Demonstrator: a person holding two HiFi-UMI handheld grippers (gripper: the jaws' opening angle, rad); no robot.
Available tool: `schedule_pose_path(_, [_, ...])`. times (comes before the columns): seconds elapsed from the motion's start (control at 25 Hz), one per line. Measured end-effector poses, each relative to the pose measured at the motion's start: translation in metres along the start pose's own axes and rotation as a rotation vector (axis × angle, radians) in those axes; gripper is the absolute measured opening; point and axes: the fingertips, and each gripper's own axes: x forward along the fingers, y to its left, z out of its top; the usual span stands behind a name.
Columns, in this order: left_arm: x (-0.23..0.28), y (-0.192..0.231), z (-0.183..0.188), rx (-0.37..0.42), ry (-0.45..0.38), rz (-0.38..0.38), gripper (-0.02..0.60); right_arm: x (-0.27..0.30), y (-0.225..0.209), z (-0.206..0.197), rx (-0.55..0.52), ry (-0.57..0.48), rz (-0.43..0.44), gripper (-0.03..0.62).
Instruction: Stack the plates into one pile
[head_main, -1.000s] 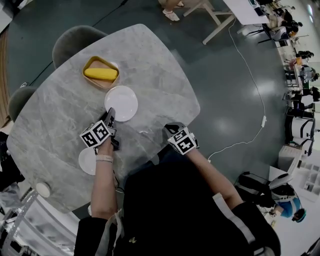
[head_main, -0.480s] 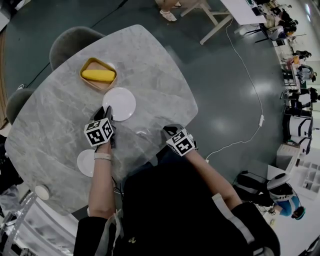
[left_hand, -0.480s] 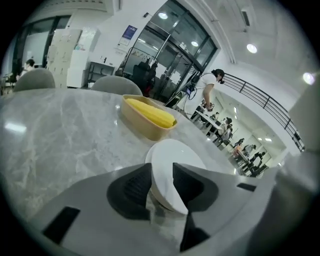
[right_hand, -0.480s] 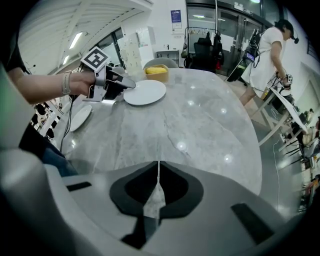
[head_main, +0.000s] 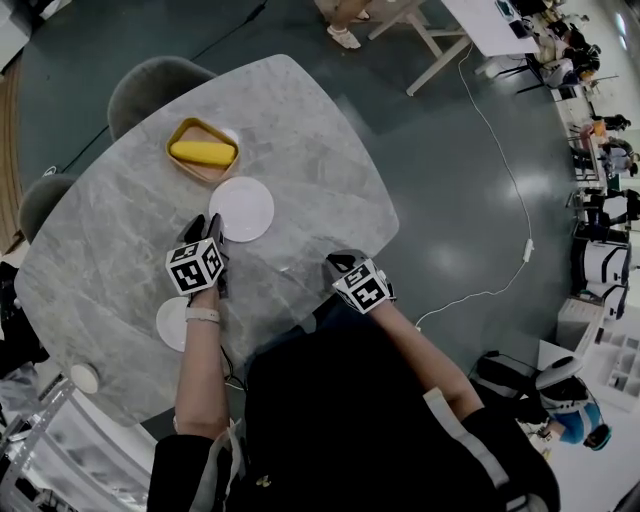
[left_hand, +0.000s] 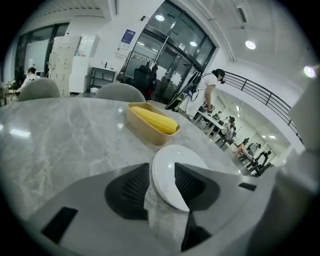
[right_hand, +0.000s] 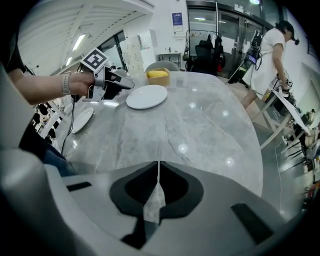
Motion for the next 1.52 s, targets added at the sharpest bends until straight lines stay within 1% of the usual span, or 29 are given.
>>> schedule_pose_path(0.24, [-0.028,-0.006,-0.004,-0.002,-0.022,0.025,0.149,0.001,0.007,0.014,-0.061,-0.022,0.048,0.020])
schedule_pose_path(0.4, [-0.053,-0.005,-0.011,-0.005,-0.044,0.064,0.149,0.003,0.021,0.028,-0.123,-0.037,0.094,0.020])
schedule_pose_path(0.64, [-0.092,0.011,-0.033,-0.045,-0.073,0.133,0.149,0.015,0.054,0.048,-0.231,-0.041,0.170,0.020])
schedule_pose_path(0.8, [-0.121,0.027,-0.053,-0.073,-0.086,0.201,0.149,0.025,0.083,0.061,-0.318,-0.049,0.232,0.020])
schedule_pose_path(1.16, [-0.188,0.067,-0.112,-0.182,-0.106,0.315,0.138,0.043,0.160,0.080,-0.511,-0.034,0.349,0.020])
schedule_pose_path(1.36, [-0.218,0.085,-0.142,-0.240,-0.112,0.371,0.132,0.045,0.206,0.087,-0.579,-0.033,0.408,0.020])
schedule_pose_path(1.52, [-0.238,0.101,-0.166,-0.279,-0.108,0.405,0.132,0.053,0.241,0.082,-0.621,-0.017,0.450,0.020])
